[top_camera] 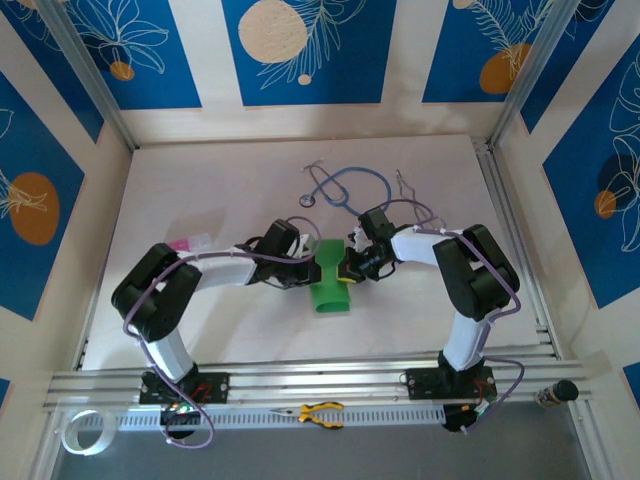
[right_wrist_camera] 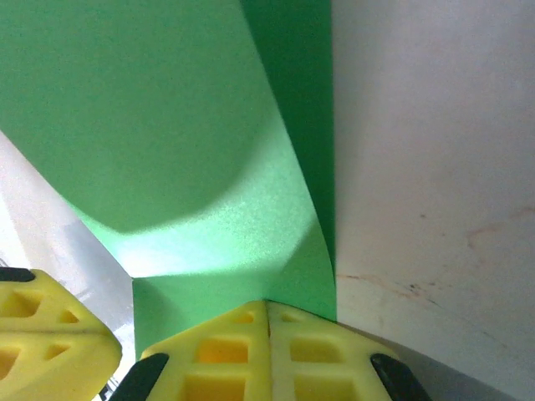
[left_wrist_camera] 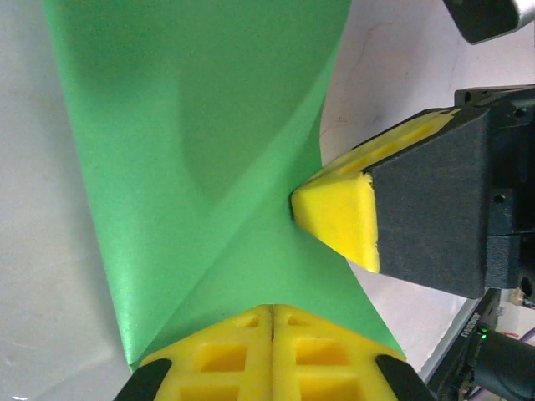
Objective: Fold a paper plane with a square sheet of paper (pick it up from the middle)
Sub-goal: First fold the square sheet of paper in half at the center of the table.
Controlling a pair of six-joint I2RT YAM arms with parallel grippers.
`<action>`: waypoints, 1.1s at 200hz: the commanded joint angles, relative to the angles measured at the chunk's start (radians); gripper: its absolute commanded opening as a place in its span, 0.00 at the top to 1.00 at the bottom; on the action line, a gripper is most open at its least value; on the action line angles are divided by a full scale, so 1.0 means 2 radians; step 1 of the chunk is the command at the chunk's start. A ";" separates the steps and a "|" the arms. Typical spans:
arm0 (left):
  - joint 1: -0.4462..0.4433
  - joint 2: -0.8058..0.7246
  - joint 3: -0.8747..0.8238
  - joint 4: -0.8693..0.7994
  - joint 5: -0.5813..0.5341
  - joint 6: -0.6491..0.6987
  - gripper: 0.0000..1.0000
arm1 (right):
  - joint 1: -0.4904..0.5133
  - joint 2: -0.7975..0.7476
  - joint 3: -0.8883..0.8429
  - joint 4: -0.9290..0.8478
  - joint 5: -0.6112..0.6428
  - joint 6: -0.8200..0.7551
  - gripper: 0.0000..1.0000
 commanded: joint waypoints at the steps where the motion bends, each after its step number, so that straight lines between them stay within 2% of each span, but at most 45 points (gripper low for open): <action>1: 0.001 0.000 -0.021 0.020 0.022 -0.025 1.00 | 0.000 0.031 -0.022 -0.042 0.075 0.005 1.00; 28: 0.001 0.014 -0.034 0.027 0.027 -0.027 1.00 | 0.000 0.032 -0.022 -0.042 0.076 0.004 1.00; 90: 0.001 0.022 -0.051 -0.023 -0.027 0.018 1.00 | 0.001 0.033 -0.028 -0.039 0.076 0.005 1.00; 115: 0.001 0.005 -0.036 -0.014 -0.010 0.004 1.00 | 0.000 0.034 -0.027 -0.040 0.078 0.005 1.00; 145: 0.000 -0.022 -0.032 0.024 0.017 -0.050 1.00 | 0.000 0.033 -0.025 -0.040 0.077 0.006 1.00; 194: -0.007 -0.006 -0.029 0.020 0.043 -0.061 1.00 | 0.001 0.034 -0.024 -0.040 0.076 0.007 1.00; 220: -0.009 0.001 -0.046 0.017 0.037 -0.055 1.00 | 0.001 0.034 -0.025 -0.040 0.076 0.008 1.00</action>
